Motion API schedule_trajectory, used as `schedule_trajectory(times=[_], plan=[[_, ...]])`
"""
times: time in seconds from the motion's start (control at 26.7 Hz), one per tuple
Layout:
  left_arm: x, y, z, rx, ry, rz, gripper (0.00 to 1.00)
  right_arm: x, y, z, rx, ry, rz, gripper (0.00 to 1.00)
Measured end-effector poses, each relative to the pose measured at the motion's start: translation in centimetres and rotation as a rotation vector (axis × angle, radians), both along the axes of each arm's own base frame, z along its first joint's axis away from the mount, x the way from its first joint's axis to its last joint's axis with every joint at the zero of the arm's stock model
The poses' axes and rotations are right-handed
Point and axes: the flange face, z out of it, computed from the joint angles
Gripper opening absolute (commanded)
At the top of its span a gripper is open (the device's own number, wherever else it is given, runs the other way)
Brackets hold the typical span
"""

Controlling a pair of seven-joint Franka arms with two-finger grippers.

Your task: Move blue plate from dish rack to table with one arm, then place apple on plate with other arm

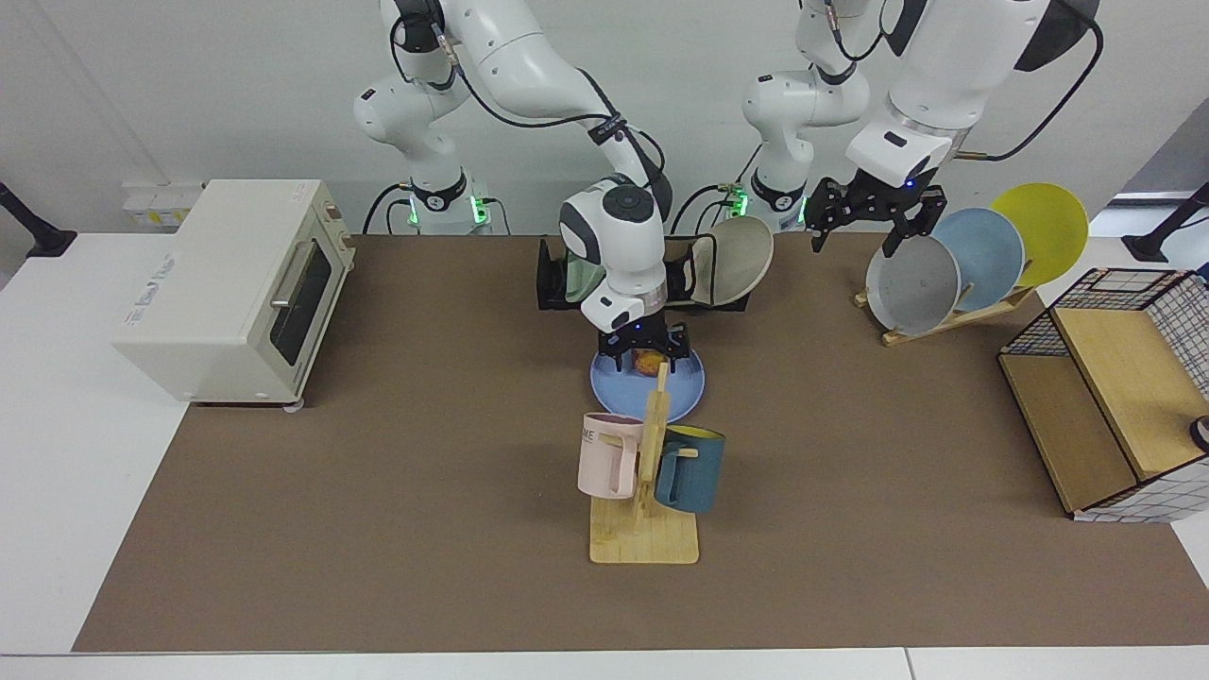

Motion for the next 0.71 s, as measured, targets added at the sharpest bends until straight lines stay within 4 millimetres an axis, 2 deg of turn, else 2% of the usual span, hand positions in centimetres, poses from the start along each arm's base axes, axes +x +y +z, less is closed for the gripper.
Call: schedule_trajectory(times=[0.15, 0.3, 0.49, 0.56, 0.71], plan=[[0.0, 0.0, 0.0, 0.0, 0.0, -0.001, 1.0, 1.6, -1.9, 2.4, 0.012, -0.016, -0.033, 1.0], [0.0, 0.0, 0.0, 0.0, 0.0, -0.002, 1.0, 3.7, -5.3, 6.0, 0.009, -0.017, -0.039, 1.0], [0.0, -0.1, 0.0, 0.0, 0.0, -0.002, 1.0, 6.2, -13.2, 12.1, -0.014, -0.011, 0.023, 1.0], [0.0, -0.1, 0.0, 0.0, 0.0, -0.003, 1.0, 6.6, -16.7, 14.5, -0.026, 0.004, 0.055, 1.0], [0.0, -0.1, 0.0, 0.0, 0.0, -0.003, 1.0, 6.5, -22.2, 18.1, -0.04, 0.032, 0.107, 1.0]])
